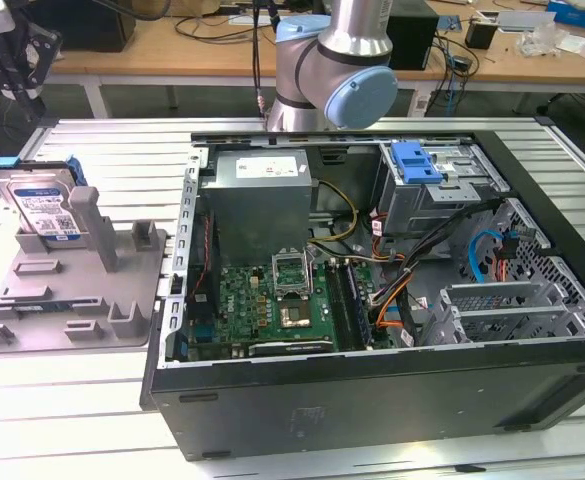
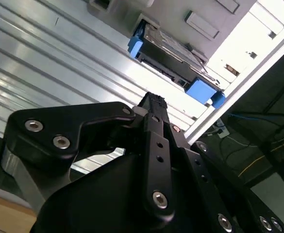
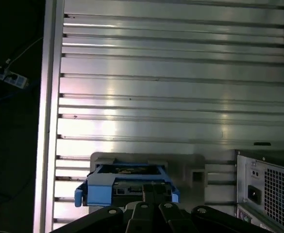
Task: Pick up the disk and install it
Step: 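Pick up the disk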
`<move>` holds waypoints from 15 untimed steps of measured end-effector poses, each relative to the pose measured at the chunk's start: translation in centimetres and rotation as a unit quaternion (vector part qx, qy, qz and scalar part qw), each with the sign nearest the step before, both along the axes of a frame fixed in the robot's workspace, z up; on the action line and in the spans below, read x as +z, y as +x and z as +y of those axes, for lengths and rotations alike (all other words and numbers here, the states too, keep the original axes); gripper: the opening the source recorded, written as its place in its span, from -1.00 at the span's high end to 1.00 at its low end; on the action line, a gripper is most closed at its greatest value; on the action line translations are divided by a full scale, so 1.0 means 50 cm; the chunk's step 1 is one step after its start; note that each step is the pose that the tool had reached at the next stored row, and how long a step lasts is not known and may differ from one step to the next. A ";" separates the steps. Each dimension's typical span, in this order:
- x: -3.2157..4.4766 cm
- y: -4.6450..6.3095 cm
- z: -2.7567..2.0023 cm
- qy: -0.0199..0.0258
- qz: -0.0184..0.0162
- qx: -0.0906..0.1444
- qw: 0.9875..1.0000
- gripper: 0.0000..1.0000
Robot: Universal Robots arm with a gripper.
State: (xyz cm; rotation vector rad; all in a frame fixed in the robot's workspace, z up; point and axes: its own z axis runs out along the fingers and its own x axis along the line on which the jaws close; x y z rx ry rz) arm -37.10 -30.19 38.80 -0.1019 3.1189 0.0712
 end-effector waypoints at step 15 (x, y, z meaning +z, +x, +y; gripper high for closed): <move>0.000 0.000 -0.0001 0.000 0.000 0.172 0.985 0.79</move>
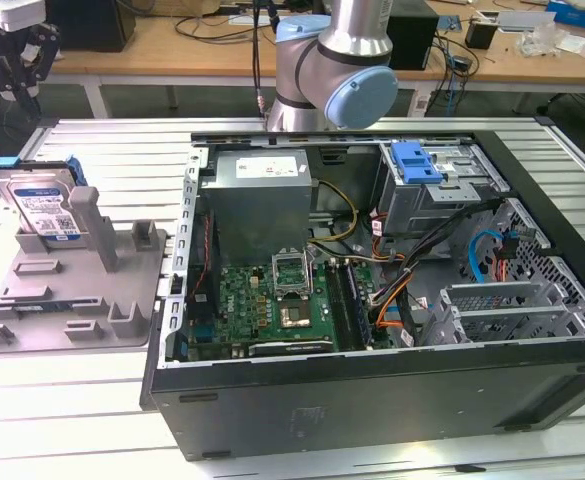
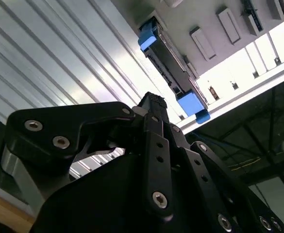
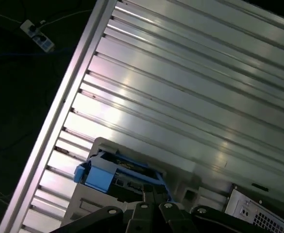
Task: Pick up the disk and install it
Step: 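Pick up the disk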
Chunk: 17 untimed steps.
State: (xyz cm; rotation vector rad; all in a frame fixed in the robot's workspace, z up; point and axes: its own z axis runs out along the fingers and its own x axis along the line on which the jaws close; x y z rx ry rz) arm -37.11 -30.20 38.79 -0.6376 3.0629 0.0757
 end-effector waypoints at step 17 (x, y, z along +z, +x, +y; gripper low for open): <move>0.000 0.000 0.0000 0.000 0.000 0.199 0.980 0.53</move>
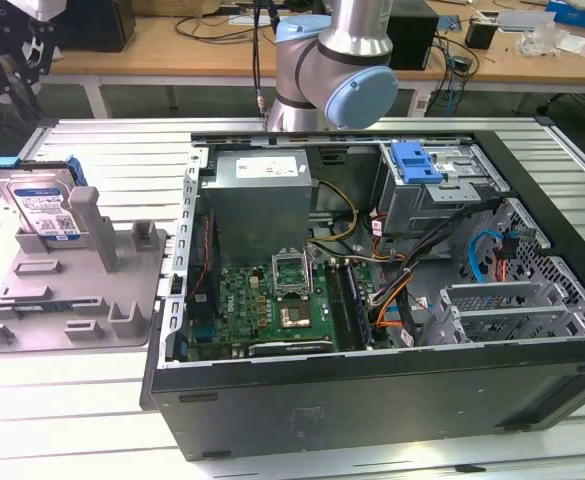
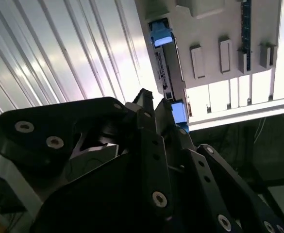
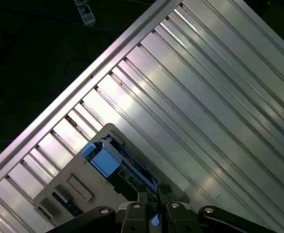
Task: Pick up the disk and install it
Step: 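Pick up the disk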
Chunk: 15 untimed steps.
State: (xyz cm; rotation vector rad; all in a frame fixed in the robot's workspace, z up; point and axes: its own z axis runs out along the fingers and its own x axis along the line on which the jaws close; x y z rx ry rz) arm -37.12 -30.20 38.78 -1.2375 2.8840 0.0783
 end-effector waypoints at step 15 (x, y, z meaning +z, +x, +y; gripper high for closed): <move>-0.001 -0.001 0.0001 -0.009 0.001 0.202 0.979 0.15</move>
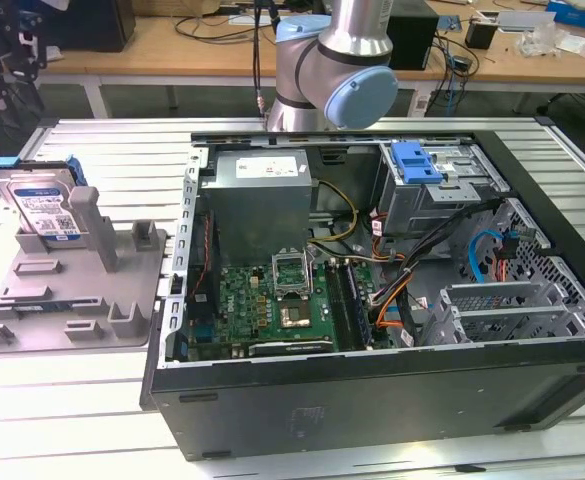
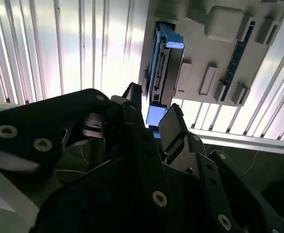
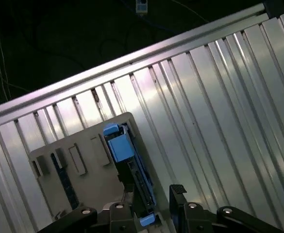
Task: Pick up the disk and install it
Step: 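Pick up the disk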
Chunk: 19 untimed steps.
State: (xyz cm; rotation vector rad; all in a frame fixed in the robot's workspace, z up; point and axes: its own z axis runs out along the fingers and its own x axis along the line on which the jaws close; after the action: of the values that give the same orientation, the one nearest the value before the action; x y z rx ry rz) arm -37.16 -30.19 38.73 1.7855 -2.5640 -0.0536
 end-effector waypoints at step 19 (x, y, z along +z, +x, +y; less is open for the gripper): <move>-0.017 -0.061 0.0001 -0.025 0.001 0.109 0.994 0.15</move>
State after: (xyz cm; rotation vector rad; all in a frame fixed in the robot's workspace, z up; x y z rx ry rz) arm -40.21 -30.19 37.88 2.0308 -2.3296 0.0108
